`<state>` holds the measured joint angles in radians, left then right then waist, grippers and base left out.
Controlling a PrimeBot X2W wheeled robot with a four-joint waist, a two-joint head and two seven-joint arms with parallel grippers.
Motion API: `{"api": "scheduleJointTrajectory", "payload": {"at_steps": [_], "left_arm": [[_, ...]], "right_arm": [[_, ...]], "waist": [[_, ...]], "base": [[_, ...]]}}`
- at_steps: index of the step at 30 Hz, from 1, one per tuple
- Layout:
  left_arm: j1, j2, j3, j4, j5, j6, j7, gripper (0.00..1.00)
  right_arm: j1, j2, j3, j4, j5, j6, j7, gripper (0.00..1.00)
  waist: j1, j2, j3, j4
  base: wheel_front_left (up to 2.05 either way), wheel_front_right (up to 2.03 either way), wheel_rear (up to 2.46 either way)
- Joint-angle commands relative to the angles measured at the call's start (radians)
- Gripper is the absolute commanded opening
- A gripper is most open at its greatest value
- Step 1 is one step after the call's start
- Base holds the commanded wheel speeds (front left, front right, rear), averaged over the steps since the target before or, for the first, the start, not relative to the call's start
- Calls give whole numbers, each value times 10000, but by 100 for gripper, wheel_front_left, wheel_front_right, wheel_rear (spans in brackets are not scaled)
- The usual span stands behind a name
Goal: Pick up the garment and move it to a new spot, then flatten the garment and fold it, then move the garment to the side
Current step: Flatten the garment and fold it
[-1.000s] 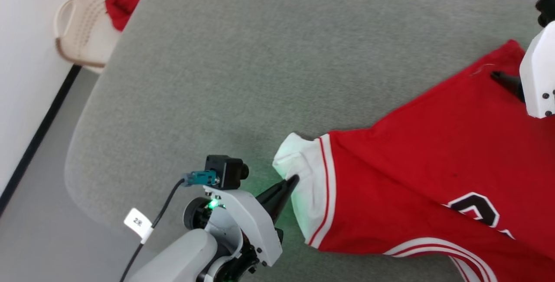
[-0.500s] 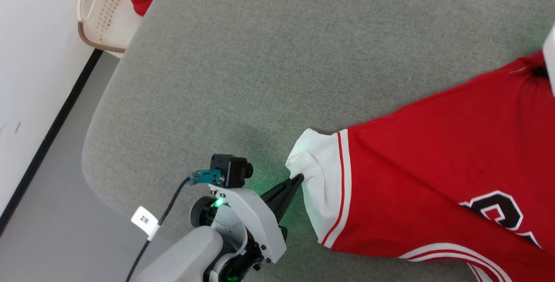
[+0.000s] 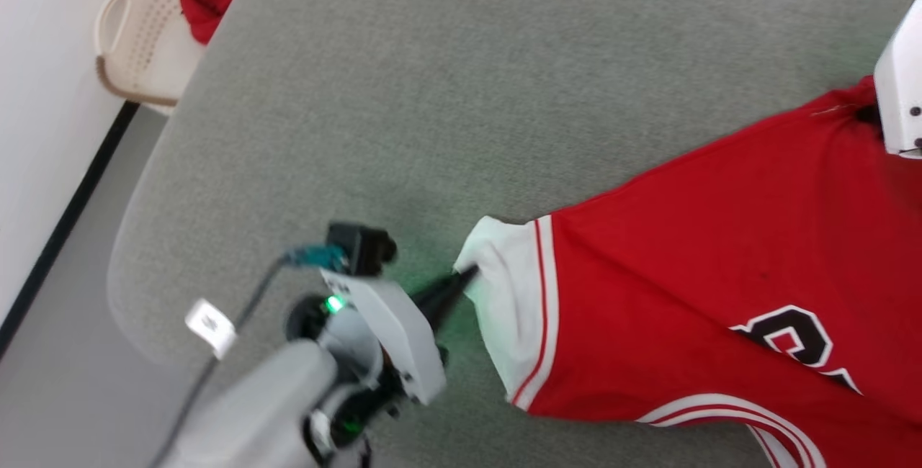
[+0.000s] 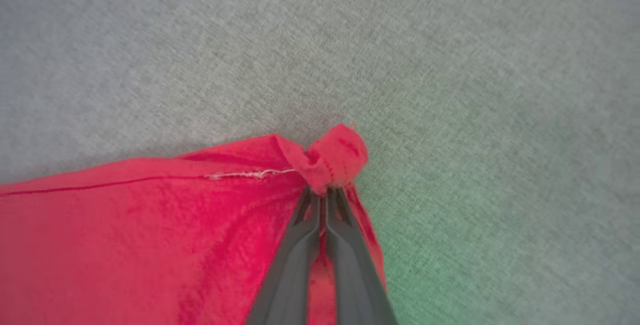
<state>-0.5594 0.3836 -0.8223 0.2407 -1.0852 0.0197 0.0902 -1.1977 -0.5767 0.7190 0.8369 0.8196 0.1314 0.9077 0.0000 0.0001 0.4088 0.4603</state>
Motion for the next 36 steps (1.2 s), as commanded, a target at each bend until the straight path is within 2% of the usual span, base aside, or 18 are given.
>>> {"api": "scheduleJointTrajectory", "payload": {"at_steps": [1, 10, 15, 19, 25, 30, 36], "left_arm": [[-405, 340, 88, -261, 72, 176, 317, 0], [-2330, 2025, 444, -1604, 487, 816, 2391, 0], [-3724, 2615, 719, -1529, 560, 684, 3409, 0], [-4599, 2728, 781, -1117, 639, 480, 3908, 0], [-6392, 2552, 814, 419, 922, -16, 4505, 0], [-7923, 2293, 872, 2060, 1487, -318, 4250, 0], [-9693, 1876, 969, 4169, 2132, -630, 3456, 0]], "right_arm": [[-60, 47, 76, 17, 199, -14, -74, 0], [-695, 277, 265, -767, 884, -12, -712, 0], [-1011, 384, 329, -1136, 1127, -12, -1444, 0], [-1209, 494, 259, -1201, 1210, -12, -2016, 0], [-1735, 728, 124, -968, 925, -12, -3310, 0], [-2284, 1146, -102, -416, 541, -13, -4667, 0], [-2949, 1742, -223, 340, 77, -13, -6114, 0]], "waist": [[0, -1, -300, -338], [0, -1, -1072, -1277], [0, -1, -1523, -1858], [0, -1, -1764, -2181], [0, -1, -2185, -2773], [0, -1, -2444, -3291], [0, -1, -2613, -3894]], "base": [[0, 0, 0], [0, 0, 0], [0, 0, 0], [0, 0, 0], [0, 0, 0], [0, 0, 0], [0, 0, 0]]}}
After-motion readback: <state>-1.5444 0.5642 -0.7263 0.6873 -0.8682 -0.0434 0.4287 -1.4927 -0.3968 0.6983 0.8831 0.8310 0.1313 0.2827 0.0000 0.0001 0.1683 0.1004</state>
